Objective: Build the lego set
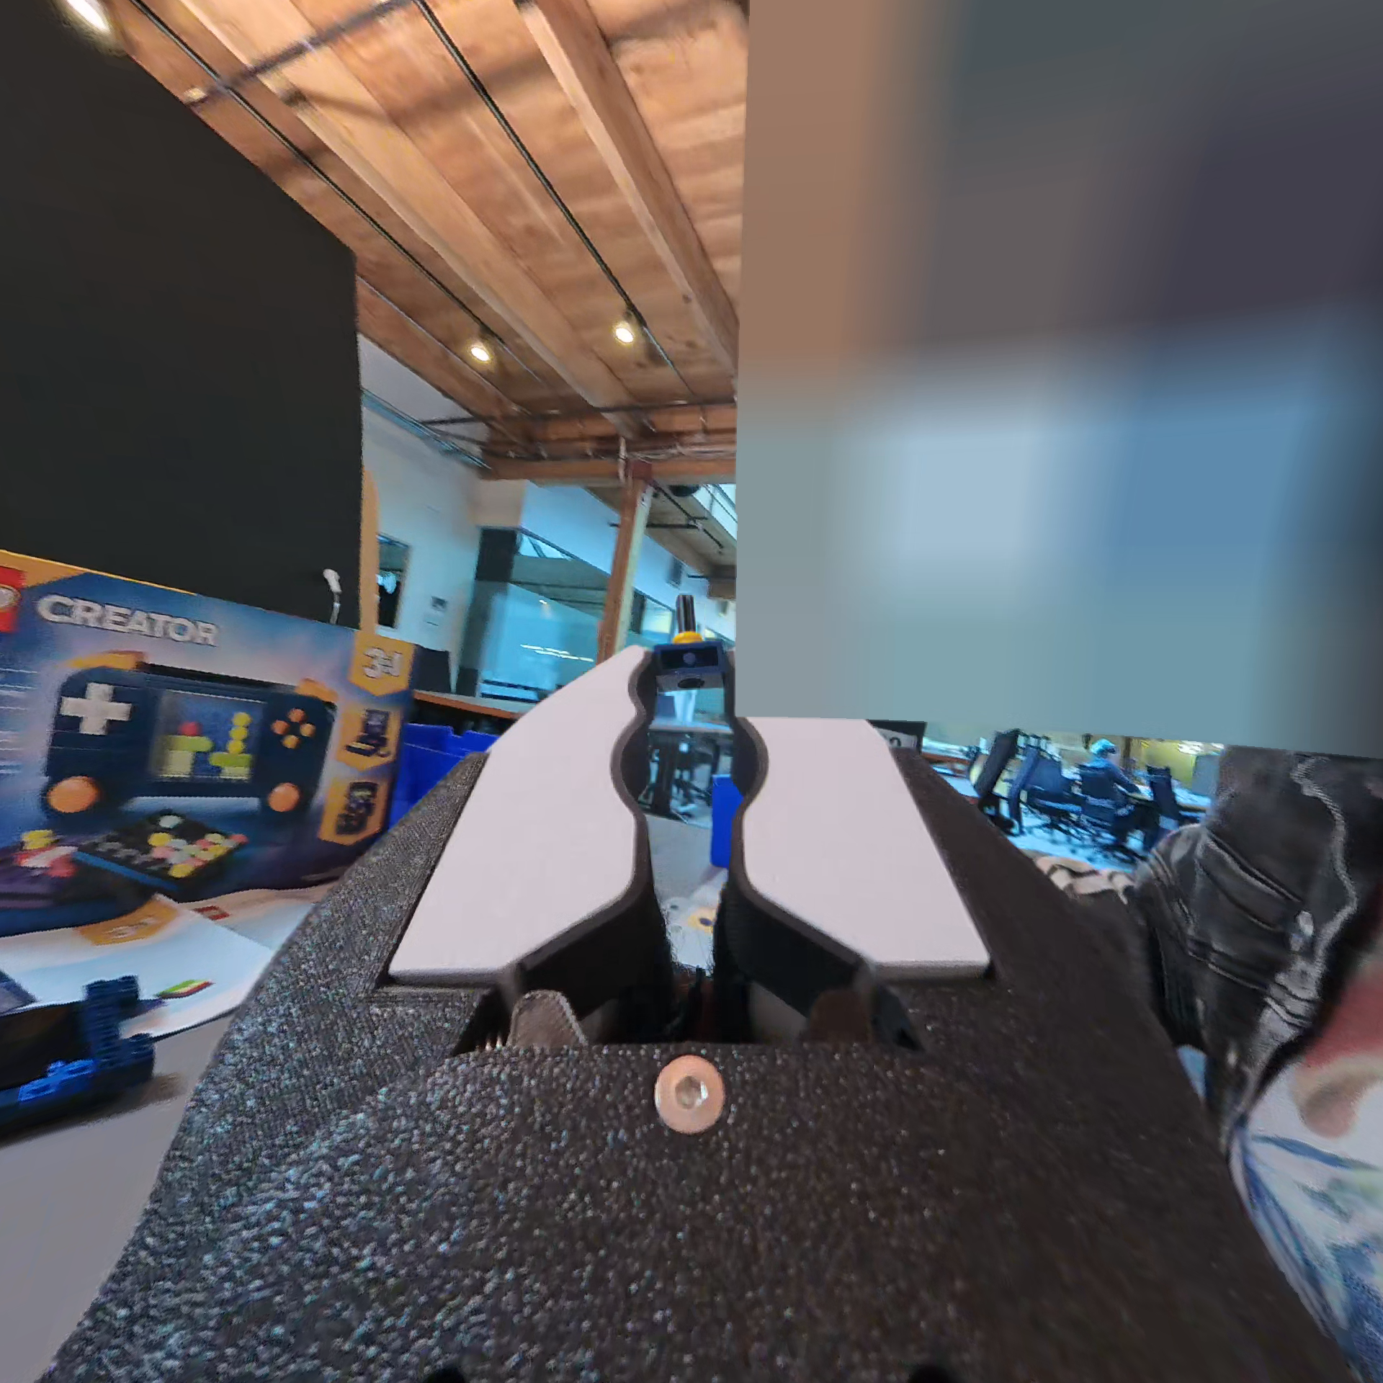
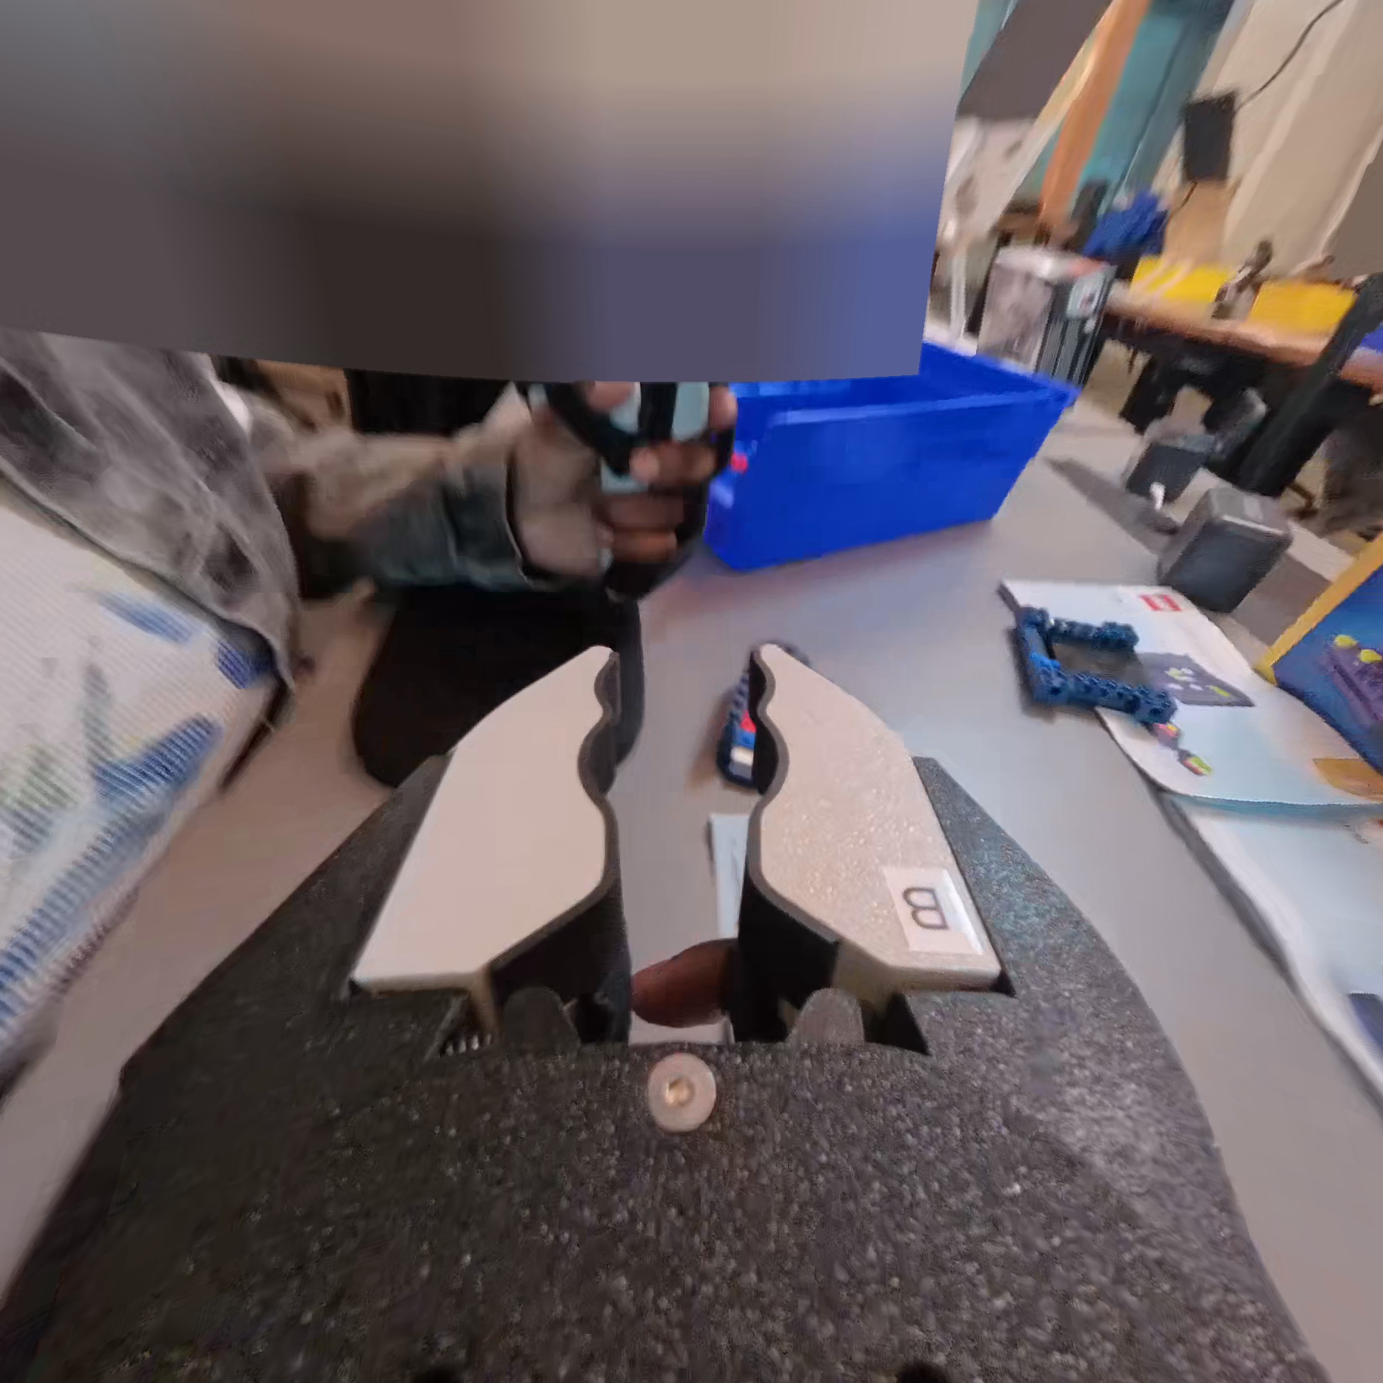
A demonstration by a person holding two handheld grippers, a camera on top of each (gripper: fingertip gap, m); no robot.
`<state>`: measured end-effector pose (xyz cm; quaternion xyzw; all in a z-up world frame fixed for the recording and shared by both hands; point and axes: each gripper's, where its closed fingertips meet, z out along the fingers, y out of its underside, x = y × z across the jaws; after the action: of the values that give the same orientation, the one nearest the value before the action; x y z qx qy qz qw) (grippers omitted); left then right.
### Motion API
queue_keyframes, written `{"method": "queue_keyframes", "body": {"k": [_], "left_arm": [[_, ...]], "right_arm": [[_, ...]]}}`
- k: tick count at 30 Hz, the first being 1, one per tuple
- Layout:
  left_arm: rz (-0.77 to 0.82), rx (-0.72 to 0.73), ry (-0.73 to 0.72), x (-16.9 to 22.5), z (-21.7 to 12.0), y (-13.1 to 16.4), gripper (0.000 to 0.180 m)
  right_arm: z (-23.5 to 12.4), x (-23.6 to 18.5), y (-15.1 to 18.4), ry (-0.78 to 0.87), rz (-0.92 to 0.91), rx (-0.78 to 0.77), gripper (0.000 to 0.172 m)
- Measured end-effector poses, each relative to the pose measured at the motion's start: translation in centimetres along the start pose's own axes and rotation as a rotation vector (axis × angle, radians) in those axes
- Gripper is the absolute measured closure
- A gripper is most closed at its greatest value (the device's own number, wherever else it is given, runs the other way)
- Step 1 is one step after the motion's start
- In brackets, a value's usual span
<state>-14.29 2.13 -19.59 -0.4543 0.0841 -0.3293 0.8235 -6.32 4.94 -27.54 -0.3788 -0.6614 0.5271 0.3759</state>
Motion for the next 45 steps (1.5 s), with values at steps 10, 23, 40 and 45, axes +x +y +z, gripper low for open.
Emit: {"method": "queue_keyframes", "body": {"k": [10,23,40,45], "left_arm": [[0.009,0.111,-0.006,0.3,-0.6,-2.2,0.164],[-0.064,-0.185,0.188,3.5,1.2,3.3,0.164],[0.294,-0.699,0.074,2.2,0.6,11.2,0.164],[0.421,-0.794,0.065,2.0,0.1,12.4,0.164]], "right_arm": [[-7.0,9.0,-8.5,0.38,-0.186,0.208,0.172],[-9.4,0.0,9.8,-0.119,0.145,-0.754,0.157],[-3.8,3.4,0.3,0.008,0.543,0.025,0.166],[-0.8,2.7,-0.4,-0.116,1.021,0.241,0.167]]}}
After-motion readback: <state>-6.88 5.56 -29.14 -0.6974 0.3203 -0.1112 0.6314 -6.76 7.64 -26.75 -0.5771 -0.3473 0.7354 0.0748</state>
